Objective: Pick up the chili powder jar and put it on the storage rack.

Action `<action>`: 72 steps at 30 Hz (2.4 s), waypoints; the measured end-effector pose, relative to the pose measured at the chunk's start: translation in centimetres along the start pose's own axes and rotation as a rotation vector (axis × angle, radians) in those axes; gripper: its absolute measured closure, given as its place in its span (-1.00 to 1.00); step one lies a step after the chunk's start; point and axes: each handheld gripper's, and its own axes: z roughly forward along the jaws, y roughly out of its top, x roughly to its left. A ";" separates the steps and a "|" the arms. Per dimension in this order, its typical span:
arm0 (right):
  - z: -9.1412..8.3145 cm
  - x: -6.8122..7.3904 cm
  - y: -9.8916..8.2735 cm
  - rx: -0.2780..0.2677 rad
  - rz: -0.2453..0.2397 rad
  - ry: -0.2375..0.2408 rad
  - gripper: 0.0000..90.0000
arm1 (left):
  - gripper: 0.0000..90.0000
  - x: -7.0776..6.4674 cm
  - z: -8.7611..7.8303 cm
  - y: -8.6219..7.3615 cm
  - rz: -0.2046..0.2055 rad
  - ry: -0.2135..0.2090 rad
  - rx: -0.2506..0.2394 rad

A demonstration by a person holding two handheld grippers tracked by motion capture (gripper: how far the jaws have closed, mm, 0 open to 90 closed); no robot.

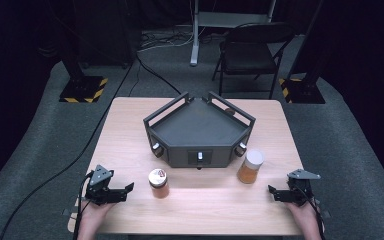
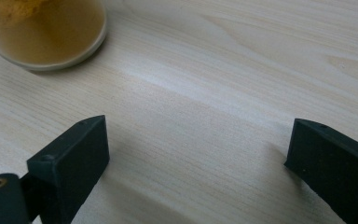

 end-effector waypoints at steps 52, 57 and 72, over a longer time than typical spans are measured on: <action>0.0 0.0 0.0 0.000 -0.001 0.000 -0.90 | -0.84 -1.7 1.6 1.7 0.113 -0.182 0.002; 0.0 0.0 0.0 0.000 -0.001 0.000 -0.90 | -0.84 -2.1 1.8 1.8 0.127 -0.193 0.000; 0.0 0.0 0.0 0.000 -0.001 0.001 -0.90 | -0.84 -3.9 2.9 2.0 0.167 -0.185 0.004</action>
